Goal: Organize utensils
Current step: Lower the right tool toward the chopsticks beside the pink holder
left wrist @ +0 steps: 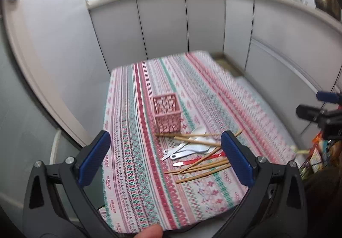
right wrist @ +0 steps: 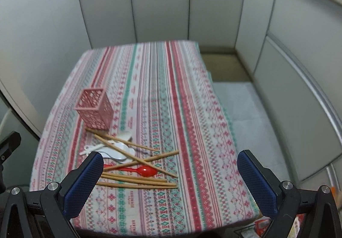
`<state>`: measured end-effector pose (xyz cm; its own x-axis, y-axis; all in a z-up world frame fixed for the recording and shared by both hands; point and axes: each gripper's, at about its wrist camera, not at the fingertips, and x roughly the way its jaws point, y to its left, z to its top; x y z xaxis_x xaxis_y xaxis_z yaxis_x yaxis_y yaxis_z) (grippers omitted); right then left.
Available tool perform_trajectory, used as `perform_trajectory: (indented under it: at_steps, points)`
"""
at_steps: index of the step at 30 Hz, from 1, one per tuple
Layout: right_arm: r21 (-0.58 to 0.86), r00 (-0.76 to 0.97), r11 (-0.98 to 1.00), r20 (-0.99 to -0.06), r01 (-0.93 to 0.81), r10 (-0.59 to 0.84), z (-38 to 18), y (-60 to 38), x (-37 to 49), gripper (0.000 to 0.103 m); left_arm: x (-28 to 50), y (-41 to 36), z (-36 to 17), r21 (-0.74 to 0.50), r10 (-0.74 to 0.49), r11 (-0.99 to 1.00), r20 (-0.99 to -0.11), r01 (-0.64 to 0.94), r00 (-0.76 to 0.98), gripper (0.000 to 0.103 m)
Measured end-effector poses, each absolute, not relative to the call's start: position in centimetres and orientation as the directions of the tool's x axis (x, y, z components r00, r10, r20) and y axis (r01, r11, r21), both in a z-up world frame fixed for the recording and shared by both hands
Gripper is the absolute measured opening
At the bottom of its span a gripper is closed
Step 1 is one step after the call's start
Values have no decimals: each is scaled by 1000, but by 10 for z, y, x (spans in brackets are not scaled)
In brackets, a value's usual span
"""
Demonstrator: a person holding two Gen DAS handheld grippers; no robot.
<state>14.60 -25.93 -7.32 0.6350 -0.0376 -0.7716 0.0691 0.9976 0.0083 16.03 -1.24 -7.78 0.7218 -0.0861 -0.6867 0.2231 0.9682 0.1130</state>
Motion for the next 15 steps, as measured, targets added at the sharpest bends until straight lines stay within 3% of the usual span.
perform_trajectory:
  at_steps: [5,7,10,15]
  points:
    - [27,559,999,-829,30,6,-106,-265,189,103,212,4,-119,-59,-163,977,-824,204,543,99]
    - [30,541,999,-841,18,15,-115,-263,202,103,228,6,-138,-122,-199,975,-851,185,487,84]
    - [18,512,1000,-859,2,14,-131,-259,222,103,247,5,-172,-188,-229,973,-875,135,427,69]
    - [20,444,999,-895,-37,34,-168,-258,246,102,268,3,-223,-288,-275,957,-889,20,367,61]
